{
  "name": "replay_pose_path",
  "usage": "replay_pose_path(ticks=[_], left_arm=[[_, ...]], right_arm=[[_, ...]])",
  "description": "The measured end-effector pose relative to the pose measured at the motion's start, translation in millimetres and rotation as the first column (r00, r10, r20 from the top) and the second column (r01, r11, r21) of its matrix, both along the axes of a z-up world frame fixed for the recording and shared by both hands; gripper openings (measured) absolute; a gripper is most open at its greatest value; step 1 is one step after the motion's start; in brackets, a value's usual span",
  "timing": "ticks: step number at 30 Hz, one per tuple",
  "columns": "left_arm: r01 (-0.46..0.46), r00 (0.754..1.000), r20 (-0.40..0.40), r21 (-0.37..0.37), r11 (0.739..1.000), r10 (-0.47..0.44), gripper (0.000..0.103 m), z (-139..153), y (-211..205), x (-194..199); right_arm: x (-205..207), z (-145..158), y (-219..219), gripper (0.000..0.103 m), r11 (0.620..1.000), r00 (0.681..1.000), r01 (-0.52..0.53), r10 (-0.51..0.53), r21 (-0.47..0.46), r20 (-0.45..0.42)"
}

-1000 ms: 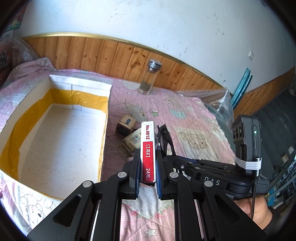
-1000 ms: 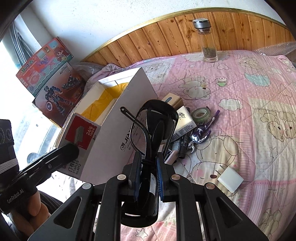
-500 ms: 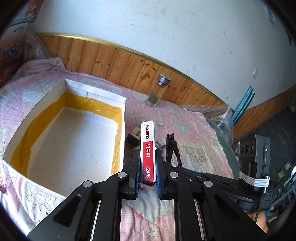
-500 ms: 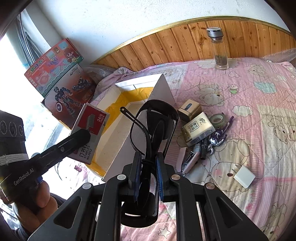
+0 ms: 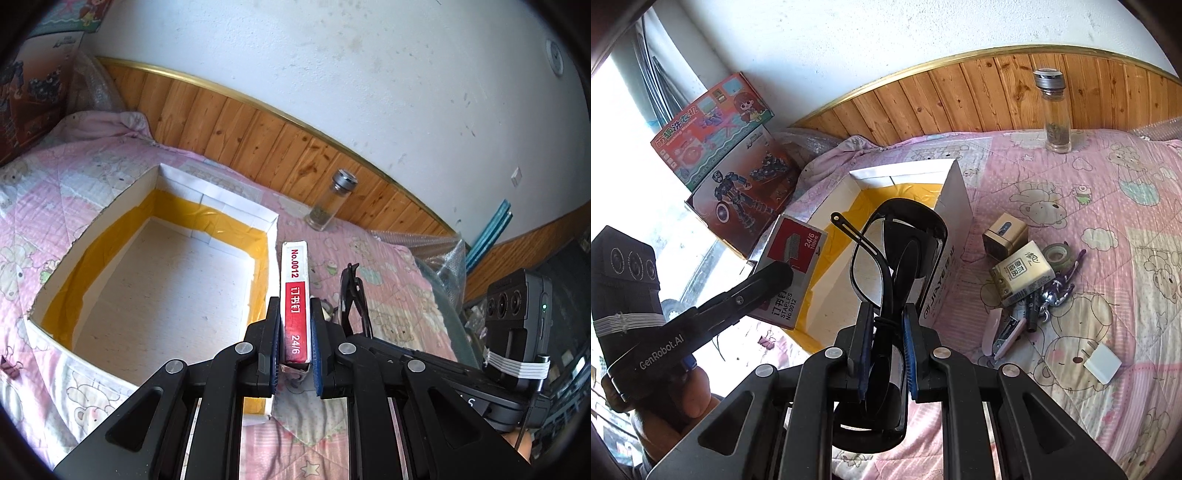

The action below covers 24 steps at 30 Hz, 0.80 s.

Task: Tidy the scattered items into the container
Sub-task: 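Lift the staple box and glasses and carry both toward the white box, then lower the staple box and glasses into the white box with both grippers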

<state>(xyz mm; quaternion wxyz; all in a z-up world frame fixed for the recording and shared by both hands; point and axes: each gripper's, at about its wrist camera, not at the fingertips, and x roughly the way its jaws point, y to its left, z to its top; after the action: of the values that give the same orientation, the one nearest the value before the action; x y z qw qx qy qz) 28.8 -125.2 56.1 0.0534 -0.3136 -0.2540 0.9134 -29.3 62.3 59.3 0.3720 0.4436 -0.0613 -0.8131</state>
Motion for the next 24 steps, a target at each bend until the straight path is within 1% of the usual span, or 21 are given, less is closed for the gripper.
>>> replay_pose_path(ticks=[11, 17, 24], left_arm=[[-0.049, 0.999, -0.014, 0.036, 0.998, 0.049, 0.014, 9.3, -31.0, -0.2], [-0.073, 0.997, -0.012, 0.027, 0.997, 0.073, 0.014, 13.6, -45.1, -4.5], [-0.085, 0.996, 0.017, 0.004, 0.996, 0.085, 0.014, 9.2, -53.9, -13.6]], right_arm=[[-0.3, 17.5, -26.9, 0.017, 1.000, 0.999, -0.026, 0.026, 0.013, -0.024], [-1.6, 24.1, -42.2, 0.017, 0.999, 0.999, -0.042, 0.042, 0.018, -0.033], [-6.0, 26.6, -56.4, 0.017, 0.998, 0.998, -0.053, 0.054, 0.025, -0.033]])
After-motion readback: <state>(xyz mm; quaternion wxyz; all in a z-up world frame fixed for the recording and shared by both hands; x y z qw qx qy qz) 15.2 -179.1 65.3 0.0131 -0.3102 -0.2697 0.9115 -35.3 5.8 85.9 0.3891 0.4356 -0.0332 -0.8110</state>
